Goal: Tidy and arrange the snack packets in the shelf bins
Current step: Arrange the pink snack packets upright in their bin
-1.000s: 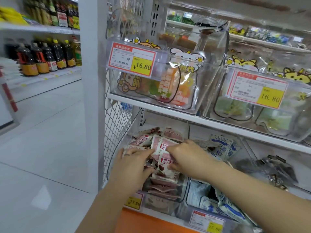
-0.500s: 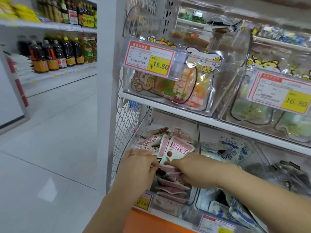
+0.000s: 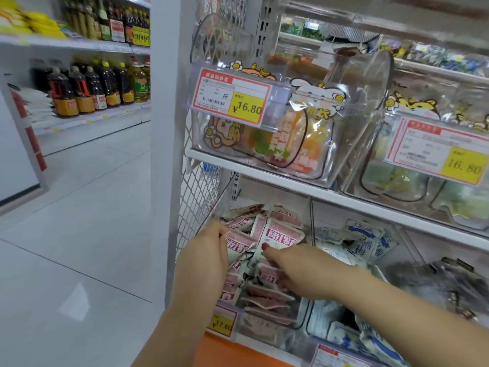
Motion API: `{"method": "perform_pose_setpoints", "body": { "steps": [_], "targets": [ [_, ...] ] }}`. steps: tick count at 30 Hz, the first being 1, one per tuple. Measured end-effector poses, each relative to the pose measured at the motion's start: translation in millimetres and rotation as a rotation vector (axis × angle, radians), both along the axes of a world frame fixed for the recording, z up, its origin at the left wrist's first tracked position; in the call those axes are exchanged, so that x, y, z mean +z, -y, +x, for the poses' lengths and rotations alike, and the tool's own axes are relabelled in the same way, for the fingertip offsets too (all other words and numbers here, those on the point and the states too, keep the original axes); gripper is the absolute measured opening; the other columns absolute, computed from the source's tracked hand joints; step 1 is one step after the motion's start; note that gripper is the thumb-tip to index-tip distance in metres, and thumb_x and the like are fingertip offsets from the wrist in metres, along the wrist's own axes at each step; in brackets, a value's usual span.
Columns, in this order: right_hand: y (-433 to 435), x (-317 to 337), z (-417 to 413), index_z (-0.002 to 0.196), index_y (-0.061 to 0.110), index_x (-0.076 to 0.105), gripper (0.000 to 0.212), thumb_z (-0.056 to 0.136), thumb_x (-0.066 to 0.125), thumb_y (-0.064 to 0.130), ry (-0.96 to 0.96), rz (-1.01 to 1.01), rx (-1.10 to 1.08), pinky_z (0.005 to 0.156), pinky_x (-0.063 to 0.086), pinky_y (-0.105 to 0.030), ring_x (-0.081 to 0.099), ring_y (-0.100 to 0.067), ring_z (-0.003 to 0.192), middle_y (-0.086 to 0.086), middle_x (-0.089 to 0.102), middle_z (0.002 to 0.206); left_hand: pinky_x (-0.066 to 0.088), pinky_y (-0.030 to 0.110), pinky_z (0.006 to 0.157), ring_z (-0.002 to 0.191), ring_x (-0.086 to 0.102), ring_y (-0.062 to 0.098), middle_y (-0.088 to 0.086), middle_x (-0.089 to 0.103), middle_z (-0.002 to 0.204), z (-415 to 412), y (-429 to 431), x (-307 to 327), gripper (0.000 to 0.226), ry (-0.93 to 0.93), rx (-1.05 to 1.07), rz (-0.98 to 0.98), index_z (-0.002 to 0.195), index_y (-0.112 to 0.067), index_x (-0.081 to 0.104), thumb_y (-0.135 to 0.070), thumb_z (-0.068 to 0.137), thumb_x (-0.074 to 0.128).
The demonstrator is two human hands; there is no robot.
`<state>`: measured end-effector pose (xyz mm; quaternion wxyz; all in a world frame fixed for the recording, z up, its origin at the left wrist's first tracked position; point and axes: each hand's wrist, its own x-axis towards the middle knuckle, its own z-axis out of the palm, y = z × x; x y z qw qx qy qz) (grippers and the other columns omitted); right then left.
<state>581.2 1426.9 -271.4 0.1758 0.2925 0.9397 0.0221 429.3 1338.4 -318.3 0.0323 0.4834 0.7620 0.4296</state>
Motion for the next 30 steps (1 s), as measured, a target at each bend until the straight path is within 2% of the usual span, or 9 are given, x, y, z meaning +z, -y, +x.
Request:
{"method": "perform_pose_setpoints", "body": {
  "steps": [7, 9, 11, 13, 16, 21, 24, 27, 30],
  "targets": [
    [-10.2, -8.2, -15.7, 0.118, 0.015, 0.046, 0.030, 0.090, 0.048, 0.005, 0.072, 0.029, -0.032, 0.064, 0.037, -0.032, 0.058, -0.030, 0.092, -0.012, 0.062, 0.107, 0.040, 0.018, 0.049, 0.057, 0.054, 0.004, -0.008, 0.059, 0.064, -10.1, 3.8, 2.1, 0.015, 0.070, -0.063, 0.044, 0.086, -0.028, 0.051, -0.018, 0.096, 0.048],
    [-15.7, -4.4, -14.6, 0.122, 0.014, 0.047, 0.032, 0.090, 0.052, 0.013, 0.126, -0.059, -0.027, 0.068, 0.042, -0.033, 0.056, -0.027, 0.092, -0.010, 0.061, 0.111, 0.039, 0.014, 0.050, 0.057, 0.053, 0.000, -0.013, 0.058, 0.063, -14.6, 5.9, 1.6, 0.015, 0.057, -0.136, 0.035, 0.084, -0.029, 0.056, -0.019, 0.095, 0.052],
    [-21.3, 5.3, -8.1, 0.129, 0.019, 0.048, 0.041, 0.090, 0.057, 0.025, 0.128, -0.222, -0.062, 0.083, 0.049, -0.036, 0.056, -0.023, 0.101, -0.004, 0.060, 0.120, 0.040, 0.010, 0.056, 0.063, 0.055, -0.002, -0.015, 0.061, 0.071, -16.6, 7.7, 1.2, 0.015, 0.018, -0.208, -0.006, 0.085, -0.030, 0.060, -0.019, 0.093, 0.055],
    [-24.8, 15.6, -4.2, 0.124, 0.027, 0.055, 0.038, 0.087, 0.060, 0.034, -0.079, -0.277, -0.092, 0.091, 0.050, -0.038, 0.059, -0.017, 0.101, 0.004, 0.062, 0.117, 0.041, 0.007, 0.062, 0.072, 0.058, -0.001, -0.014, 0.065, 0.084, -18.3, 9.5, -0.7, 0.015, -0.020, -0.257, -0.071, 0.094, -0.029, 0.064, -0.018, 0.094, 0.055],
    [-18.1, 14.7, -9.7, 0.112, 0.033, 0.061, 0.031, 0.082, 0.066, 0.039, -0.401, -0.195, -0.102, 0.086, 0.050, -0.029, 0.058, -0.004, 0.094, 0.015, 0.063, 0.106, 0.039, 0.005, 0.065, 0.076, 0.054, -0.003, -0.013, 0.063, 0.092, -21.1, 10.1, -1.7, 0.016, -0.057, -0.283, -0.074, 0.101, -0.023, 0.067, -0.018, 0.094, 0.053],
    [-0.1, -4.5, -36.4, 0.091, 0.028, 0.066, 0.010, 0.087, 0.060, 0.034, -0.490, 0.009, 0.019, 0.074, 0.049, -0.032, 0.057, -0.011, 0.088, 0.011, 0.067, 0.094, 0.040, 0.014, 0.071, 0.085, 0.058, 0.008, -0.004, 0.065, 0.099, -21.9, 13.0, 2.1, 0.020, -0.074, -0.303, -0.069, 0.100, -0.017, 0.068, -0.012, 0.095, 0.050],
    [0.3, 1.6, -32.0, 0.082, 0.029, 0.057, 0.009, 0.091, 0.058, 0.031, -0.617, 0.055, -0.021, 0.060, 0.039, -0.023, 0.048, 0.000, 0.067, 0.017, 0.058, 0.076, 0.039, 0.010, 0.070, 0.082, 0.055, -0.002, -0.012, 0.065, 0.095, -27.3, 18.0, 1.3, 0.023, -0.030, -0.286, 0.033, 0.100, -0.024, 0.069, -0.009, 0.091, 0.055],
    [10.8, 8.9, -16.7, 0.080, 0.023, 0.052, 0.014, 0.093, 0.056, 0.018, -0.917, -0.154, -0.162, 0.051, 0.043, -0.016, 0.057, 0.002, 0.053, 0.009, 0.061, 0.067, 0.039, 0.003, 0.071, 0.085, 0.056, -0.010, -0.023, 0.062, 0.097, -30.0, 22.3, 1.4, 0.027, 0.043, -0.285, 0.048, 0.111, -0.030, 0.066, -0.014, 0.094, 0.053],
    [29.4, 16.9, 3.0, 0.086, 0.020, 0.055, 0.017, 0.093, 0.054, 0.005, -1.167, -0.358, -0.161, 0.058, 0.050, -0.017, 0.067, -0.003, 0.071, 0.002, 0.069, 0.081, 0.041, 0.000, 0.071, 0.089, 0.056, -0.014, -0.029, 0.062, 0.096, -28.6, 26.2, 8.3, 0.025, 0.188, -0.274, 0.091, 0.108, -0.037, 0.062, -0.019, 0.095, 0.052]
  ]
}}
